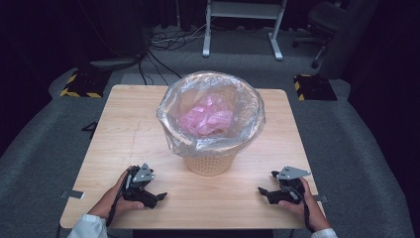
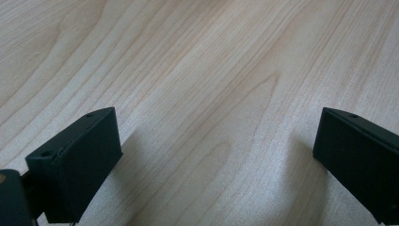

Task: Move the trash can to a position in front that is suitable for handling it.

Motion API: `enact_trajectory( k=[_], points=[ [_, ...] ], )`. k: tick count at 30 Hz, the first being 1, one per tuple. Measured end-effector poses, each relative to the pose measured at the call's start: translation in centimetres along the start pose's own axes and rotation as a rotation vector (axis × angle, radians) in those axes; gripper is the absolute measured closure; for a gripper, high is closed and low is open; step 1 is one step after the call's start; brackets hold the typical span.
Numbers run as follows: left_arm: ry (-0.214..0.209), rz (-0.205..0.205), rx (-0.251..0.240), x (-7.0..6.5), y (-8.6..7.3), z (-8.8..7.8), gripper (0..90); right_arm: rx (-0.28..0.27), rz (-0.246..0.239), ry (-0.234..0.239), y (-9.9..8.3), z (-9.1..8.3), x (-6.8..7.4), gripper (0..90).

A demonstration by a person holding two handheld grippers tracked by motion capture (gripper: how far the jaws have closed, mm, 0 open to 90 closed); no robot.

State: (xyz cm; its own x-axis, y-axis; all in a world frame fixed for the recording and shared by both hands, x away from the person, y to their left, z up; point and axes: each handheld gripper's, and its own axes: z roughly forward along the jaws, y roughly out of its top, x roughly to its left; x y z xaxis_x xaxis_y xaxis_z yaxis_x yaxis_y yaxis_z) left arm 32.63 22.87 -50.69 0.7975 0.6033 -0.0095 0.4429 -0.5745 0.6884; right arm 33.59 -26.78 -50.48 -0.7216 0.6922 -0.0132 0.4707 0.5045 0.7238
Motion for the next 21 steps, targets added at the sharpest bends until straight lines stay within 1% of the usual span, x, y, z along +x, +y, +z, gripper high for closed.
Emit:
enact_trajectory(
  k=[7, 8, 9, 11, 12, 16, 17, 21],
  points=[
    [0.001, 0.001, -0.002, -0.01, -0.01, 0.00, 1.1, 0.001, -0.002, 0.004, 0.03, 0.03, -0.04, 14.5],
    [-0.003, 0.015, 0.001, 0.00, -0.02, -0.08, 1.4, 0.002, -0.002, 0.003, 0.04, 0.04, -0.03, 14.5],
    [-0.003, 0.015, 0.001, 0.00, -0.02, -0.08, 1.3, 0.002, -0.002, 0.003, 0.04, 0.04, -0.03, 14.5],
    [-0.037, 0.040, 0.005, -0.01, -0.05, -0.12, 1.3, 0.007, -0.002, 0.006, 0.10, 0.03, -0.04, 14.5],
    [-0.032, 0.048, 0.011, 0.03, 0.04, -0.14, 1.3, 0.007, -0.002, 0.006, 0.10, 0.03, -0.04, 14.5],
    [-0.022, 0.035, 0.010, -0.12, 0.11, -0.07, 1.3, 0.002, -0.005, 0.007, 0.05, 0.02, -0.09, 14.7],
    [-0.020, 0.042, 0.010, -0.14, 0.15, -0.10, 1.8, 0.002, -0.004, 0.007, 0.06, 0.02, -0.10, 15.1],
    [-0.011, 0.039, 0.001, -0.28, 0.23, -0.05, 3.7, -0.001, 0.002, 0.002, 0.05, -0.05, -0.21, 17.6]
  ],
)
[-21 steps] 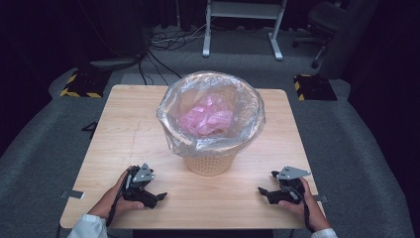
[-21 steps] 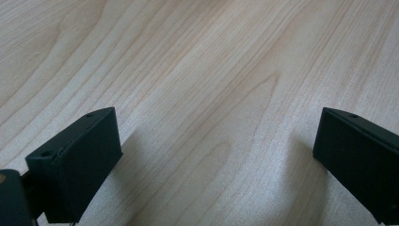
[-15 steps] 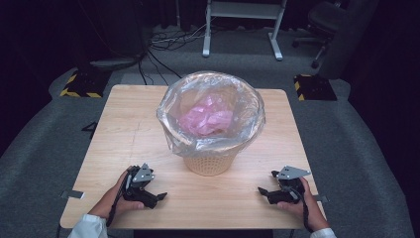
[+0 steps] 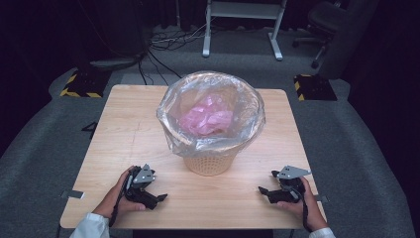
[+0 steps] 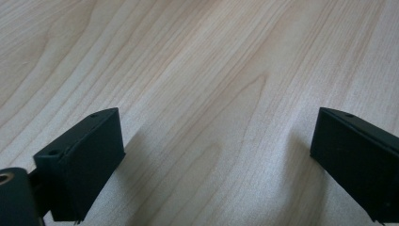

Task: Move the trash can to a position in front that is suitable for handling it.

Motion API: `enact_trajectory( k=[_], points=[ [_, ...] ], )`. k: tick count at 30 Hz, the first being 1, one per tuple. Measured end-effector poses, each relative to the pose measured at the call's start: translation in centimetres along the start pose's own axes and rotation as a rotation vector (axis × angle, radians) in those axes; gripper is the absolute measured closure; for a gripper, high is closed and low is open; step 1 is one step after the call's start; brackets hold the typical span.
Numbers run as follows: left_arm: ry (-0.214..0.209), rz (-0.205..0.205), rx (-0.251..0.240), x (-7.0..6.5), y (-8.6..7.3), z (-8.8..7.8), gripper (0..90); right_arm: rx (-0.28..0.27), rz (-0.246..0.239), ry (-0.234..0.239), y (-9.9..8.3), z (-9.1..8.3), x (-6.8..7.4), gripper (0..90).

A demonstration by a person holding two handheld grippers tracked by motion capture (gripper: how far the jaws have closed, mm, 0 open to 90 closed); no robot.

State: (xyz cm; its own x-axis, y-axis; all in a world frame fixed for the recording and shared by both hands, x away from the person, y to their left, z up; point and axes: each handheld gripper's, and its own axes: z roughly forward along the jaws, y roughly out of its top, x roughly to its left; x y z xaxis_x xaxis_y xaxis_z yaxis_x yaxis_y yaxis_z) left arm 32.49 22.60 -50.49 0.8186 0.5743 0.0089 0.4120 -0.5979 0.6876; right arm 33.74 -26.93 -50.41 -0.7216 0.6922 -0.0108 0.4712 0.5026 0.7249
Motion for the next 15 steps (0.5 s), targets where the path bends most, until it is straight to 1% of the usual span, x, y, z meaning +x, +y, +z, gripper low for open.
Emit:
enact_trajectory(
  k=[1, 2, 4, 6, 7, 8, 9, 10, 11, 12, 13, 15],
  points=[
    [0.007, -0.005, 0.001, -0.1, 0.1, 0.0, 3.7, -0.008, -0.003, -0.009, 0.0, -0.1, 0.0, 19.7],
    [0.007, -0.005, 0.001, -0.1, 0.1, 0.0, 4.0, -0.018, 0.000, -0.014, 0.0, -0.2, 0.0, 19.8],
    [0.018, 0.001, -0.003, -0.1, 0.1, 0.0, 4.7, -0.042, 0.007, -0.010, 0.1, -0.4, 0.1, 21.0],
    [0.007, -0.002, -0.005, -0.1, 0.1, 0.1, 5.4, -0.087, -0.004, -0.044, 0.7, -1.0, 0.5, 21.2],
    [0.007, -0.002, -0.005, -0.1, 0.1, 0.1, 6.0, -0.087, -0.004, -0.044, 0.7, -1.0, 0.5, 21.2],
    [0.002, -0.005, -0.010, 0.0, 0.0, 0.1, 6.0, -0.121, -0.006, -0.056, 1.1, -1.3, 0.7, 21.8],
    [0.001, -0.015, -0.008, 0.1, 0.0, 0.1, 6.4, -0.186, -0.019, -0.095, 2.0, -2.1, 1.3, 22.9],
    [0.001, -0.015, -0.008, 0.1, 0.0, 0.1, 6.4, -0.186, -0.019, -0.095, 2.0, -2.1, 1.3, 22.9],
    [-0.004, -0.024, -0.011, 0.0, 0.0, 0.1, 6.4, -0.219, -0.030, -0.102, 2.4, -2.5, 1.7, 24.1],
    [0.000, -0.025, -0.015, 0.0, 0.0, 0.1, 6.5, -0.274, -0.052, -0.110, 3.4, -3.1, 2.4, 24.4],
    [0.000, -0.026, -0.015, 0.0, -0.1, 0.1, 6.5, -0.299, -0.064, -0.122, 3.8, -3.4, 2.8, 25.4],
    [0.001, -0.027, -0.016, -0.1, -0.1, 0.1, 6.5, -0.330, -0.086, -0.126, 4.5, -3.7, 3.5, 25.0]
  ],
)
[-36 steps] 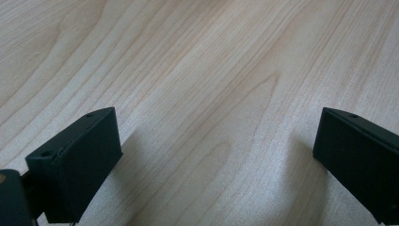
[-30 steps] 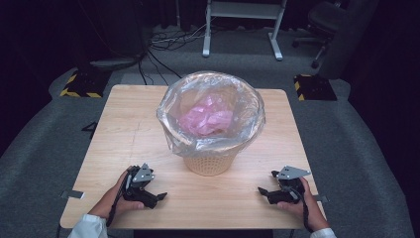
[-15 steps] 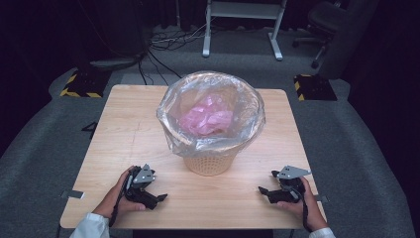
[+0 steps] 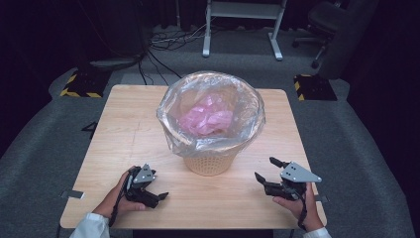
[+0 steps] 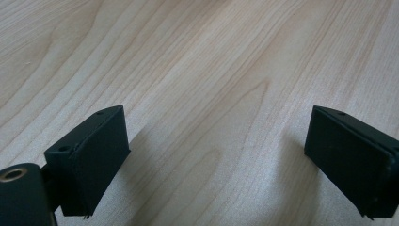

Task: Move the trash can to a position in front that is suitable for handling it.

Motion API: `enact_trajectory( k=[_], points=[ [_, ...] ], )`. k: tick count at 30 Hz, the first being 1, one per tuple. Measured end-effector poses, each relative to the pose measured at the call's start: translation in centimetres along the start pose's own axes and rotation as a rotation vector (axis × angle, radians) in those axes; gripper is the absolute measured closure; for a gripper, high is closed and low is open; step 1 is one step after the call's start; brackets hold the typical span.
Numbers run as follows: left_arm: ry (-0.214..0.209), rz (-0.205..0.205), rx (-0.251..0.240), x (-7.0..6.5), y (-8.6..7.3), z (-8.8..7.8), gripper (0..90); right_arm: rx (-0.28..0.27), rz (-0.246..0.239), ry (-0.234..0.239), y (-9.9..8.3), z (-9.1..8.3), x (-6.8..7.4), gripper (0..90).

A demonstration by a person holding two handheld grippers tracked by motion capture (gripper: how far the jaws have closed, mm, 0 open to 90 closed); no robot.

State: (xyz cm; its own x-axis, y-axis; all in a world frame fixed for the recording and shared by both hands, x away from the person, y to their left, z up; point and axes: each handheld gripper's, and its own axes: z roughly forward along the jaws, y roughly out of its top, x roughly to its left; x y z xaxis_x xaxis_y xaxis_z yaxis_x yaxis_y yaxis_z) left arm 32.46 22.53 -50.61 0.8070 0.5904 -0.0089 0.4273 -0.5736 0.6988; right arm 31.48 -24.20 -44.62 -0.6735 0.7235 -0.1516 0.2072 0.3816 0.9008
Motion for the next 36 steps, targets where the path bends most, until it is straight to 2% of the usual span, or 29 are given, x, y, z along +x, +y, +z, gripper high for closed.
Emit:
enact_trajectory(
  k=[4, 6, 8, 13, 15, 23, 25, 28, 30, 33, 36],
  points=[
    [-0.003, 0.001, 0.000, 0.0, 0.0, 0.0, 6.7, -0.042, -0.029, -0.019, 0.8, 0.2, 0.8, 24.1],
    [-0.005, 0.004, 0.000, 0.0, 0.0, 0.0, 6.7, -0.054, -0.045, -0.044, 1.0, 0.5, 1.2, 23.9],
    [-0.007, 0.004, 0.000, 0.0, 0.0, 0.0, 6.7, -0.054, -0.050, -0.047, 1.0, 0.6, 1.3, 23.9],
    [-0.008, 0.007, 0.000, 0.0, 0.0, 0.0, 6.7, -0.101, -0.075, -0.099, 1.5, 1.0, 2.0, 24.7],
    [-0.008, 0.007, 0.000, 0.0, 0.0, 0.0, 6.7, -0.108, -0.075, -0.102, 1.6, 1.2, 2.1, 24.8],
    [-0.010, 0.009, 0.000, 0.0, 0.0, 0.0, 6.7, -0.141, -0.105, -0.143, 1.8, 3.2, 2.4, 25.8],
    [-0.006, 0.013, 0.000, 0.0, 0.0, 0.0, 6.8, -0.154, -0.139, -0.163, 1.9, 4.0, 2.6, 26.8],
    [-0.005, 0.014, -0.002, 0.0, 0.0, 0.0, 7.1, -0.173, -0.132, -0.157, 2.0, 4.3, 2.7, 29.0],
    [-0.001, 0.012, -0.002, -0.1, 0.0, 0.0, 7.0, -0.189, -0.135, -0.169, 2.3, 4.5, 2.7, 29.8],
    [0.012, 0.007, -0.001, 0.0, 0.0, 0.0, 7.0, -0.212, -0.143, -0.212, 2.6, 4.8, 2.8, 31.7],
    [0.015, -0.009, 0.005, 0.2, 0.2, 0.0, 7.4, -0.216, -0.146, -0.213, 2.8, 5.0, 3.0, 31.8]
  ],
)
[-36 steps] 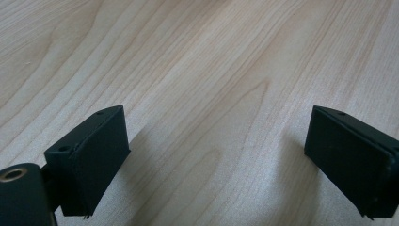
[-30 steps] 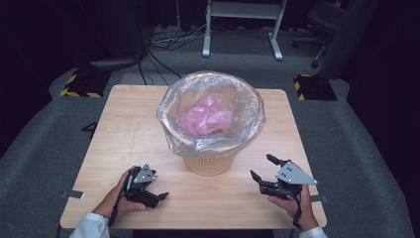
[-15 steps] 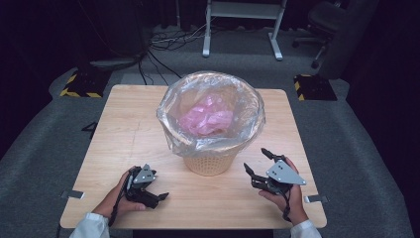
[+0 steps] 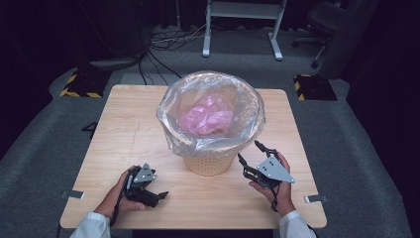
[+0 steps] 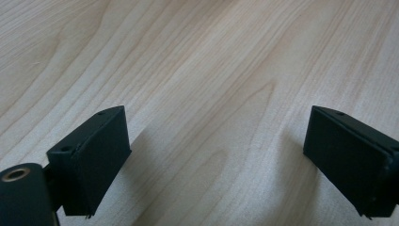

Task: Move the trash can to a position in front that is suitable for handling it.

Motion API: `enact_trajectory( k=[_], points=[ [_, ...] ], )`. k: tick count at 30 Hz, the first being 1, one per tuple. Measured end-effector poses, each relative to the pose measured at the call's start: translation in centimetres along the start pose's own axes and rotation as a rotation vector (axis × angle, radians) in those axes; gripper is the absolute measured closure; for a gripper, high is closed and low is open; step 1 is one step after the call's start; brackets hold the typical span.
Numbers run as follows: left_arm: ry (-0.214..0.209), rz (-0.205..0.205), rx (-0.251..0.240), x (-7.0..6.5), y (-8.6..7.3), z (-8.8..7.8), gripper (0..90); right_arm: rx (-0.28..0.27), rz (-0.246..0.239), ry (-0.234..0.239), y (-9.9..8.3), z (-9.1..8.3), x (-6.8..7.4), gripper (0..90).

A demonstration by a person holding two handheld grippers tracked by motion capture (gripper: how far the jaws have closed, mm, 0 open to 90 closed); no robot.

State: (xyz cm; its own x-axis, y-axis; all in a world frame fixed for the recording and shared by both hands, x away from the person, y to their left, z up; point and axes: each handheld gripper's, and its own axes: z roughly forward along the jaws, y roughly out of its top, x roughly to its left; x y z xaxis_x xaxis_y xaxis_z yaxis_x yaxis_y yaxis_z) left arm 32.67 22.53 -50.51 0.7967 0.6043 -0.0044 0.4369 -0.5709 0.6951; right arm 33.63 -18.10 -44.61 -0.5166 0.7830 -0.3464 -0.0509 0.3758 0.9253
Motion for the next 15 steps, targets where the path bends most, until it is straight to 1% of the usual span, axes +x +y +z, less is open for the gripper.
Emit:
enact_trajectory(
  k=[2, 3, 4, 5, 7, 9, 10, 12, 14, 15],
  points=[
    [-0.002, 0.006, 0.001, 0.19, 0.10, -0.04, 9.4, -0.013, -0.001, 0.002, 0.10, 0.03, 0.17, 31.8],
    [-0.004, 0.004, -0.003, 0.21, 0.16, 0.01, 12.1, -0.013, -0.001, 0.000, 0.19, 0.07, 0.30, 31.7],
    [-0.004, 0.007, -0.001, 0.23, 0.26, 0.06, 12.1, -0.013, -0.001, 0.000, 0.19, 0.07, 0.30, 31.7],
    [0.001, 0.023, -0.004, 0.24, 0.46, 0.19, 13.2, -0.015, -0.003, 0.001, 0.22, 0.08, 0.34, 31.1],
    [0.001, 0.025, -0.006, 0.22, 0.52, 0.25, 13.3, -0.016, -0.002, 0.000, 0.22, 0.08, 0.33, 31.1],
    [0.002, 0.036, -0.007, 0.27, 0.66, 0.33, 13.7, -0.012, 0.000, 0.010, 0.21, 0.11, 0.30, 30.8],
    [0.003, 0.036, -0.004, 0.40, 0.73, 0.37, 14.2, -0.011, 0.001, 0.010, 0.21, 0.09, 0.30, 30.8],
    [-0.001, 0.023, -0.004, 0.63, 0.83, 0.50, 14.2, -0.012, 0.007, 0.022, 0.21, 0.02, 0.33, 30.7],
    [0.007, 0.017, -0.008, 0.91, 0.92, 0.62, 14.5, -0.008, 0.007, 0.023, 0.23, 0.02, 0.37, 30.7],
    [0.006, 0.013, -0.010, 1.05, 0.94, 0.67, 14.6, -0.004, 0.013, 0.033, 0.22, 0.06, 0.34, 30.6]
  ],
)
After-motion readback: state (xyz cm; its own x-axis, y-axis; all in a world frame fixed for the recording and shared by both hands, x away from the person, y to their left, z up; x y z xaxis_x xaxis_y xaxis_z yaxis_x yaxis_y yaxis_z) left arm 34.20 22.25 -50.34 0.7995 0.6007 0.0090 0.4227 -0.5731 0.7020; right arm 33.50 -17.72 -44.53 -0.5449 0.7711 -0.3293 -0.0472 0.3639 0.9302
